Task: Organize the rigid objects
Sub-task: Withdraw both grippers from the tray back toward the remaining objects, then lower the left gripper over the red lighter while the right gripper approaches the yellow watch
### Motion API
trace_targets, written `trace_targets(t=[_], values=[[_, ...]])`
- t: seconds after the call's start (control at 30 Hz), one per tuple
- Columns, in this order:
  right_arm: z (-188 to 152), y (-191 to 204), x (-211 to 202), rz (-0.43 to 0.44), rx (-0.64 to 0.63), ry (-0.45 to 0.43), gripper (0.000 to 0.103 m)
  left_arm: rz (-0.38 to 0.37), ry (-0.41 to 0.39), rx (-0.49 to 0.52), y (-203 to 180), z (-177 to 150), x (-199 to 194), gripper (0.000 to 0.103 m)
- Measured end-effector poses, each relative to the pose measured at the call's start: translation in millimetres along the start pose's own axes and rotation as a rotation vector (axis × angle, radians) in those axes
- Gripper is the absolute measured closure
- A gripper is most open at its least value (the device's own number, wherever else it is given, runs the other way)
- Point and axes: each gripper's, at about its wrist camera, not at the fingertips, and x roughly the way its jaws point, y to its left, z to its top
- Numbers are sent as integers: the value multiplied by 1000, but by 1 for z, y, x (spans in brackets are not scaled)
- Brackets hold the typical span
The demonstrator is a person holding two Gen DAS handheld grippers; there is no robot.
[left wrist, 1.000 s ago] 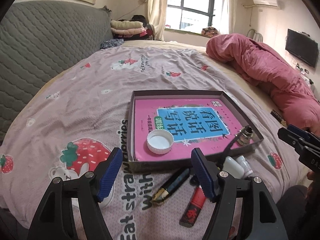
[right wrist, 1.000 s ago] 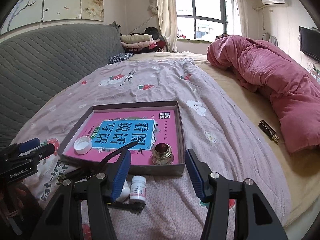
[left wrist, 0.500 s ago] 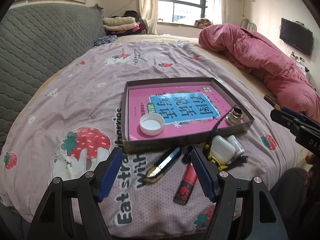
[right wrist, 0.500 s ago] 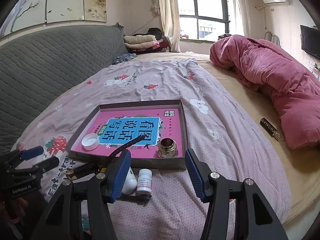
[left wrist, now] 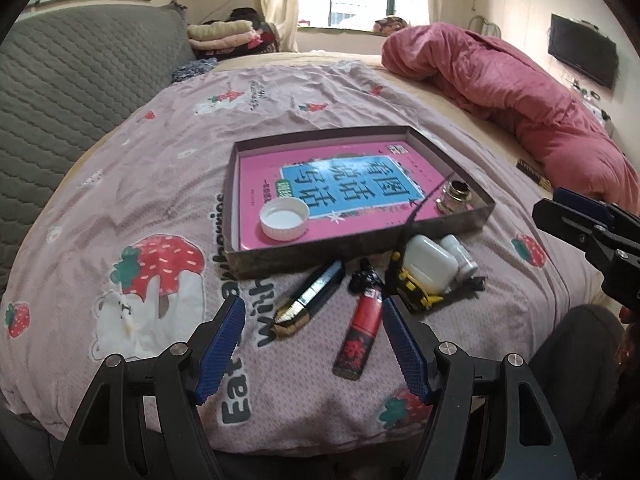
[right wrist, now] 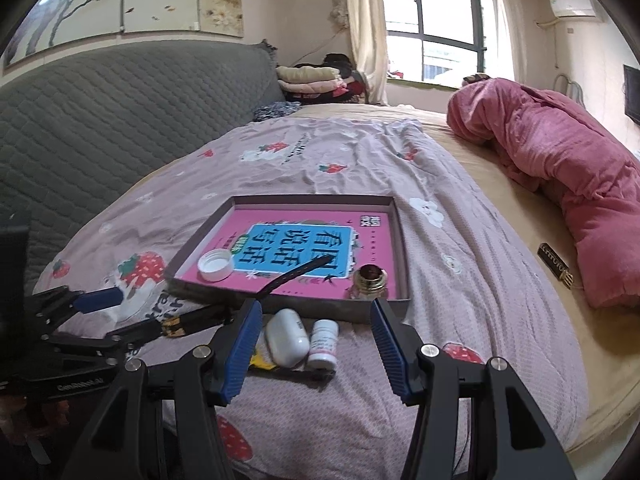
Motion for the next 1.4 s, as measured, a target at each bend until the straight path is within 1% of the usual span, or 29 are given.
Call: trace_targets(t=[0.23,0.37,0.57,0.8,0.93,1.13,1.4], values=[[-5,2,-4,18,0,23,47,-40,54,-11,-2,-6,7,30],[-9,-5,-2,23,29,49,47,-47,64,-24,-1,-8,7,30],[-16,-7,2,31,36,91,47,-67,100,-29,-4,-12,11,30],[-22,-4,10,39,32,129,47,-80,121,-16,-8,-15,17,30],[-24,4,12,72,4,130,47,-86,136,-16,-9,-16,23,30],[-27,26,16,117,-79,143,47,-99,166,-21,-11,-18,34,30],[-33,31,24,139,-107,174,47,-123,218,-58,-5,-22,56,30]])
